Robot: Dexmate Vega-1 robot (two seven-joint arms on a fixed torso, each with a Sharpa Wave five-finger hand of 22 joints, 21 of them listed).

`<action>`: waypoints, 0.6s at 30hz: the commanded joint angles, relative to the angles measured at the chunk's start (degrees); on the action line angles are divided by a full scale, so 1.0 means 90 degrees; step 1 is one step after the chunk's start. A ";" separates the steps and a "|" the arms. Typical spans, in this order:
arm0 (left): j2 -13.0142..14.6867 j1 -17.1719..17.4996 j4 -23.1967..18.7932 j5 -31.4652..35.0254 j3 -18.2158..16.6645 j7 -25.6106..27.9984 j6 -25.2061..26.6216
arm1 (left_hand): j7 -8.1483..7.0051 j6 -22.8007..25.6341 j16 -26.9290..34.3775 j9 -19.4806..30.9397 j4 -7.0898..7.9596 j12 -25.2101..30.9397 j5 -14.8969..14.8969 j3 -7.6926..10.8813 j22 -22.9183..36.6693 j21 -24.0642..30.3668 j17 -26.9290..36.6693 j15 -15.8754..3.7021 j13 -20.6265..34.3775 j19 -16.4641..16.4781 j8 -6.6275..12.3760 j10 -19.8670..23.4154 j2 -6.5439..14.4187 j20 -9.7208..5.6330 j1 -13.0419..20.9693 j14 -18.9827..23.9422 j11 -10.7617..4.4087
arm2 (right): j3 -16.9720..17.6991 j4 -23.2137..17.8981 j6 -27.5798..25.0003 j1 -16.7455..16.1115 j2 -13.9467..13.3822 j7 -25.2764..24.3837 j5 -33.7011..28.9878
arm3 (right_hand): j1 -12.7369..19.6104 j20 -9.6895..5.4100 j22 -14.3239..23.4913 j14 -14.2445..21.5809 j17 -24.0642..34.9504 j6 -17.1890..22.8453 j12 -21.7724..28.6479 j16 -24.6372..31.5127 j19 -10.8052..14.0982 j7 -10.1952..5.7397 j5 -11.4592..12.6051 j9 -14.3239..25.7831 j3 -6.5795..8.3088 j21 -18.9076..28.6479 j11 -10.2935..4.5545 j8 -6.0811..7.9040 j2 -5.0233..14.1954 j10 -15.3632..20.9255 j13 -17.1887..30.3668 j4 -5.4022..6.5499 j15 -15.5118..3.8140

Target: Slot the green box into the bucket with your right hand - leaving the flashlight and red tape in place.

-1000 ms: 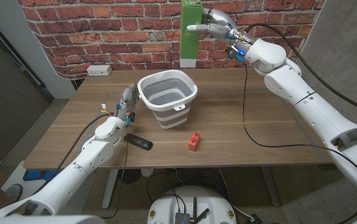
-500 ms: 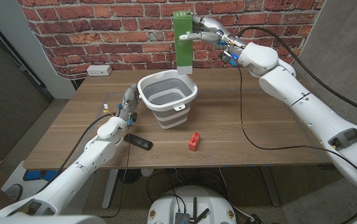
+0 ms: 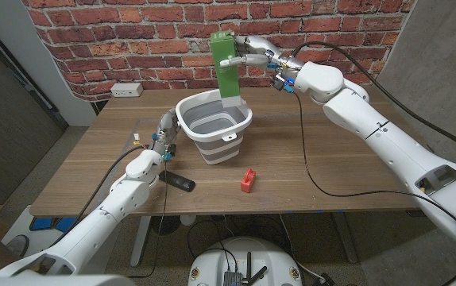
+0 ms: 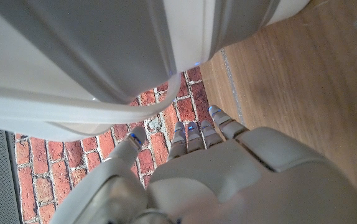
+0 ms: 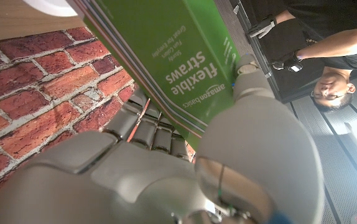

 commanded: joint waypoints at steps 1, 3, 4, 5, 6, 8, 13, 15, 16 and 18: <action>-0.0006 0.0060 0.0014 0.0010 -0.0043 0.0040 -0.0086 | -0.0006 0.0048 -0.0001 0.0031 -0.0048 -0.0020 -0.0013 0.0012 0.0009 0.0038 0.0008 -0.0020 0.0027 0.0006 0.0014 0.0027 0.0470 -0.0081 -0.0063 -0.0029 0.0013 | -0.0260 -0.0124 -0.0386 -0.0010 0.0163 -0.0179 -0.0303 | 0.0033 -0.0037 0.0018 0.0215 0.0014 0.0087 0.0058 0.0041 0.0064 0.0001 0.0054 0.0024 0.0043 -0.0009 -0.0590 0.0076 0.0096 0.0638 0.0533 0.0004 -0.0718; -0.0013 0.0079 0.0021 0.0008 -0.0054 0.0034 -0.0130 | -0.0006 0.0048 -0.0002 0.0031 -0.0052 -0.0019 -0.0013 0.0012 0.0009 0.0037 0.0007 -0.0016 0.0027 0.0004 0.0014 0.0029 0.0470 -0.0079 -0.0062 -0.0030 0.0011 | -0.0296 -0.0166 -0.0465 -0.0027 0.0186 -0.0251 -0.0367 | 0.0040 -0.0038 0.0018 0.0224 0.0013 0.0090 0.0059 0.0037 0.0066 0.0001 0.0057 0.0025 0.0047 -0.0009 -0.0584 0.0078 0.0094 0.0652 0.0526 -0.0001 -0.0722; -0.0009 0.0092 0.0009 0.0011 -0.0059 0.0050 -0.0129 | -0.0002 0.0045 -0.0002 0.0031 -0.0052 -0.0020 -0.0013 0.0012 0.0009 0.0037 0.0007 -0.0017 0.0027 0.0004 0.0013 0.0028 0.0471 -0.0081 -0.0062 -0.0032 0.0009 | -0.0315 -0.0181 -0.0499 -0.0032 0.0198 -0.0274 -0.0392 | 0.0039 -0.0038 0.0018 0.0224 0.0013 0.0095 0.0058 0.0036 0.0066 0.0002 0.0058 0.0026 0.0049 -0.0009 -0.0583 0.0080 0.0099 0.0646 0.0528 0.0001 -0.0723; -0.0013 0.0102 0.0014 0.0006 -0.0065 0.0043 -0.0151 | -0.0004 0.0047 -0.0001 0.0031 -0.0053 -0.0018 -0.0013 0.0012 0.0009 0.0037 0.0007 -0.0017 0.0027 0.0003 0.0013 0.0032 0.0471 -0.0080 -0.0061 -0.0030 0.0007 | -0.0334 -0.0201 -0.0548 -0.0037 0.0215 -0.0309 -0.0420 | 0.0037 -0.0039 0.0018 0.0224 0.0015 0.0094 0.0059 0.0036 0.0066 -0.0001 0.0059 0.0026 0.0049 -0.0009 -0.0586 0.0079 0.0101 0.0645 0.0529 0.0002 -0.0723; -0.0011 0.0111 0.0005 0.0012 -0.0067 0.0068 -0.0140 | -0.0005 0.0047 -0.0001 0.0031 -0.0051 -0.0020 -0.0013 0.0011 0.0009 0.0038 0.0008 -0.0018 0.0027 0.0005 0.0013 0.0027 0.0470 -0.0082 -0.0064 -0.0031 0.0007 | -0.0361 -0.0212 -0.0572 -0.0035 0.0223 -0.0335 -0.0469 | 0.0039 -0.0037 0.0018 0.0227 0.0014 0.0097 0.0061 0.0034 0.0067 0.0003 0.0060 0.0026 0.0051 -0.0009 -0.0586 0.0081 0.0101 0.0653 0.0528 0.0001 -0.0711; -0.0024 0.0116 0.0031 0.0002 -0.0071 0.0046 -0.0174 | -0.0004 0.0044 0.0001 0.0031 -0.0049 -0.0021 -0.0013 0.0010 0.0009 0.0037 0.0009 -0.0019 0.0027 0.0004 0.0012 0.0025 0.0470 -0.0083 -0.0067 -0.0030 0.0008 | -0.0404 -0.0223 -0.0635 -0.0041 0.0255 -0.0379 -0.0524 | 0.0037 -0.0044 0.0018 0.0232 0.0018 0.0096 0.0065 0.0034 0.0065 -0.0002 0.0062 0.0027 0.0051 -0.0010 -0.0596 0.0080 0.0102 0.0662 0.0529 0.0002 -0.0722; -0.0067 0.0098 0.0089 0.0002 -0.0041 0.0027 -0.0188 | -0.0002 0.0042 0.0001 0.0031 -0.0053 -0.0018 -0.0013 0.0011 0.0009 0.0038 0.0008 -0.0018 0.0027 0.0005 0.0011 0.0031 0.0470 -0.0086 -0.0067 -0.0029 -0.0003 | -0.0506 -0.0204 -0.0729 -0.0060 0.0329 -0.0485 -0.0663 | 0.0044 -0.0043 0.0018 0.0251 0.0021 0.0102 0.0071 0.0030 0.0077 0.0008 0.0068 0.0030 0.0058 -0.0007 -0.0603 0.0082 0.0103 0.0673 0.0530 -0.0002 -0.0713; -0.0094 0.0090 0.0123 -0.0015 -0.0034 -0.0014 -0.0224 | 0.0001 0.0046 0.0000 0.0031 -0.0054 -0.0019 -0.0013 0.0012 0.0009 0.0037 0.0008 -0.0017 0.0027 0.0003 0.0013 0.0028 0.0472 -0.0084 -0.0067 -0.0032 0.0003 | -0.0564 -0.0185 -0.0741 -0.0042 0.0350 -0.0509 -0.0759 | 0.0042 -0.0039 0.0018 0.0257 0.0022 0.0117 0.0073 0.0028 0.0083 0.0011 0.0069 0.0030 0.0058 -0.0005 -0.0599 0.0087 0.0100 0.0679 0.0529 -0.0002 -0.0715; -0.0091 0.0091 0.0108 -0.0003 -0.0028 0.0021 -0.0193 | 0.0003 0.0048 0.0001 0.0031 -0.0055 -0.0020 -0.0013 0.0012 0.0009 0.0038 0.0008 -0.0019 0.0027 0.0003 0.0014 0.0026 0.0471 -0.0085 -0.0068 -0.0030 0.0003 | -0.0591 -0.0183 -0.0755 -0.0036 0.0362 -0.0526 -0.0807 | 0.0037 -0.0041 0.0018 0.0259 0.0024 0.0118 0.0074 0.0027 0.0082 0.0012 0.0071 0.0031 0.0059 -0.0006 -0.0597 0.0087 0.0108 0.0682 0.0528 0.0003 -0.0720; -0.0113 0.0087 0.0142 -0.0018 -0.0030 -0.0019 -0.0246 | -0.0001 0.0048 0.0002 0.0031 -0.0054 -0.0019 -0.0013 0.0012 0.0009 0.0038 0.0008 -0.0018 0.0027 0.0004 0.0014 0.0030 0.0471 -0.0085 -0.0070 -0.0028 0.0010 | -0.0636 -0.0158 -0.0773 -0.0018 0.0402 -0.0526 -0.0850 | 0.0031 -0.0041 0.0018 0.0275 0.0021 0.0113 0.0076 0.0025 0.0085 0.0001 0.0072 0.0032 0.0060 -0.0006 -0.0606 0.0085 0.0106 0.0680 0.0532 0.0005 -0.0711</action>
